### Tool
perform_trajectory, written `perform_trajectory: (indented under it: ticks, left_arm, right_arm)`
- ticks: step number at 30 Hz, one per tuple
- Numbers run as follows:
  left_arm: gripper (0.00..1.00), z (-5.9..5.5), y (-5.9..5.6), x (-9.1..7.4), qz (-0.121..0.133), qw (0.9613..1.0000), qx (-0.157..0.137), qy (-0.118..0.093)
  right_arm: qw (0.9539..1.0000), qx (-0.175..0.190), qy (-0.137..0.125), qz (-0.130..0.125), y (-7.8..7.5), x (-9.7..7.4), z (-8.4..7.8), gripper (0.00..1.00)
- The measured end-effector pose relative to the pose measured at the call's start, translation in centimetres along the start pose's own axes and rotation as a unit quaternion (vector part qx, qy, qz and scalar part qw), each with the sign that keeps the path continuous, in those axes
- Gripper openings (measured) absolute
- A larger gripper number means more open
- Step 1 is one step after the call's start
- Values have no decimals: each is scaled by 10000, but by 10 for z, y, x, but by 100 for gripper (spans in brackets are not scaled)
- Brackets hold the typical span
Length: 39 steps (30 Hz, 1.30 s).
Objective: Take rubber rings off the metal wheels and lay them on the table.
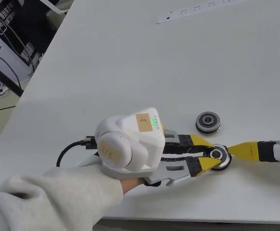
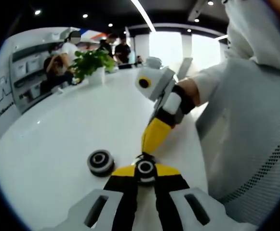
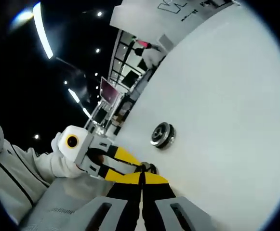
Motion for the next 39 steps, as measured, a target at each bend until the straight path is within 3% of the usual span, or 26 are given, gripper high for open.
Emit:
perform_trajectory:
  ticks: [14, 24, 25, 26, 28, 31, 39]
  left_arm:
    - [13, 0, 0, 0, 17, 10000, 3, -3]
    - [13, 1, -1, 1, 28, 10000, -20, 0]
    - [13, 1, -1, 1, 30, 10000, -22, 0]
    - [13, 1, -1, 1, 33, 10000, -13, 1]
    - [13, 1, -1, 1, 34, 10000, -16, 2]
    - [13, 1, -1, 1, 38, 10000, -31, 3]
    - [13, 1, -2, 1, 54, 9999, -160, 9]
  right_arm:
    - [9995, 200, -46, 240, 14, 6, -3, 0]
    - [9994, 85, 12, 327, 19, 9, -4, 0]
    - [9979, 239, -175, 571, 27, 9, 2, 0]
    - [9979, 248, -189, 559, 27, 9, 3, 0]
    - [9997, -97, -47, 224, 17, 8, 1, 0]
    - [9995, 45, -67, 296, 18, 9, -1, 0]
    - [9999, -22, -18, 134, 11, 8, -2, 0]
Point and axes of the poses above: the centre of the closed fingertips' face, and the gripper's own axes: x roughly forward along the fingers, y roughly to its left, z roughly out of its top, the point moved 1 cm from there along -x, roughly backward along the fingers, and after that the axes turned 1 degree about -y, right-handed, at the moved point
